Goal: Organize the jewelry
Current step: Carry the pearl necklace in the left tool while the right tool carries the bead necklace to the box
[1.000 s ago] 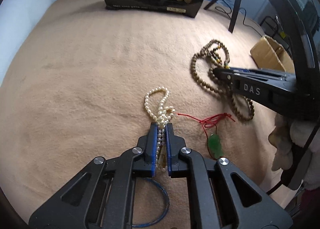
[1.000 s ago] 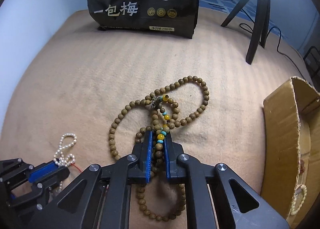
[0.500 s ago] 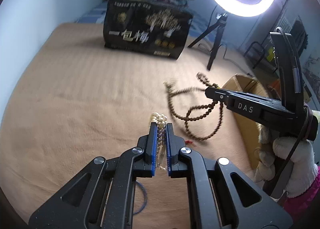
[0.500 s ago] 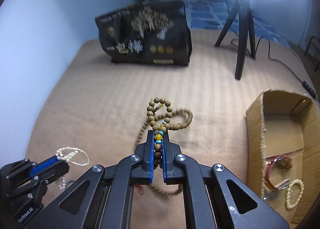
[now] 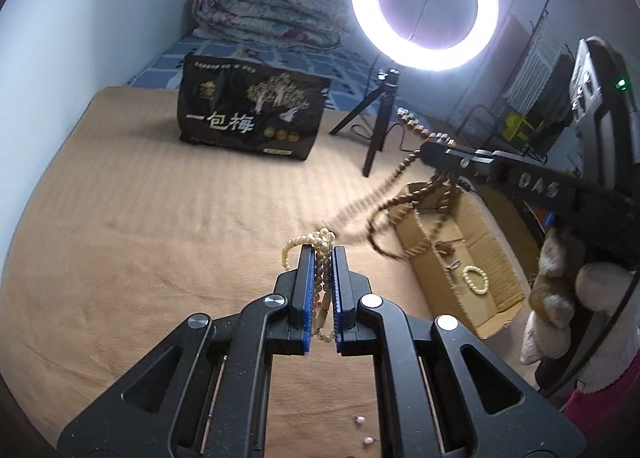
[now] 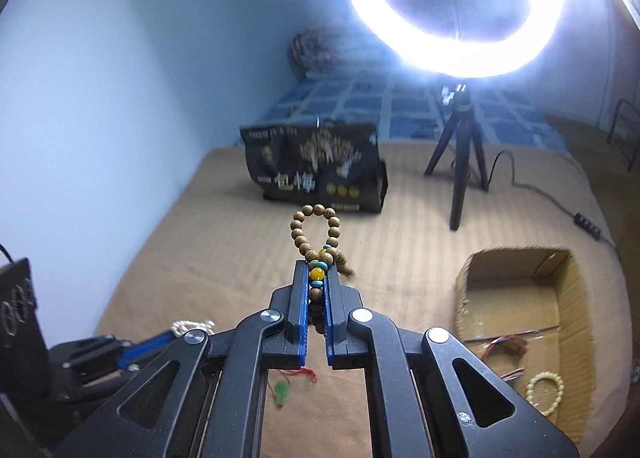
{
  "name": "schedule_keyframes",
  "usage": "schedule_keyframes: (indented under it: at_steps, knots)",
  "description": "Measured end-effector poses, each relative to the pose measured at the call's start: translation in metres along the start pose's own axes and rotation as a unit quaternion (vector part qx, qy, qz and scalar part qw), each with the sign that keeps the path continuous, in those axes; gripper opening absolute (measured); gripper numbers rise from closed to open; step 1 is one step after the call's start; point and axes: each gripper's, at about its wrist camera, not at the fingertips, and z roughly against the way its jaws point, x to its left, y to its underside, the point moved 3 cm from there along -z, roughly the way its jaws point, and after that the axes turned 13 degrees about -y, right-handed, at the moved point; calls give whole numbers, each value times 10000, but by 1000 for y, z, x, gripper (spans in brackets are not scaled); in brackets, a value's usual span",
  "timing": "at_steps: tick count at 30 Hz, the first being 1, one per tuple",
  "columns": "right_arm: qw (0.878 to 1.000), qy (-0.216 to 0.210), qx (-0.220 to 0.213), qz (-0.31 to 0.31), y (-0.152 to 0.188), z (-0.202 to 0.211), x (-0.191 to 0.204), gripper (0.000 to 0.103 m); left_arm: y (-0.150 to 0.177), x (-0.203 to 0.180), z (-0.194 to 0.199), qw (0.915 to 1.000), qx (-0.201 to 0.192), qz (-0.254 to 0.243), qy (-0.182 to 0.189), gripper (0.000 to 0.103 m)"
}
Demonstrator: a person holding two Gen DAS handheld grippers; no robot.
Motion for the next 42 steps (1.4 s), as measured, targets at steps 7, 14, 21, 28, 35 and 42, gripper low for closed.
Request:
schedule_keyframes:
  at_steps: [7,14,21,28,35,42]
  knots:
    - [9991,149,-390,94,-9,51,-3,5,-5,-28,17,9995,-104,-93,286,6]
    - [9957,511,-771,-47,-15,97,-35,5,-9,-68,22,9978,-117,-290,591,6]
    - [9919,838,-907,-284,-15,118,-77,5,-7,-107,8,9957,66,-433,817,6]
    - [9888,1101,-870,-510,-9,125,-116,5,-2,-145,-11,9926,273,-577,1035,6]
    - [9866,1187,-763,-819,2,124,-156,5,10,-179,-33,9885,515,-824,1160,6]
    - [9853,1285,-559,-979,15,114,-179,5,26,-198,-51,9841,777,-975,1267,6]
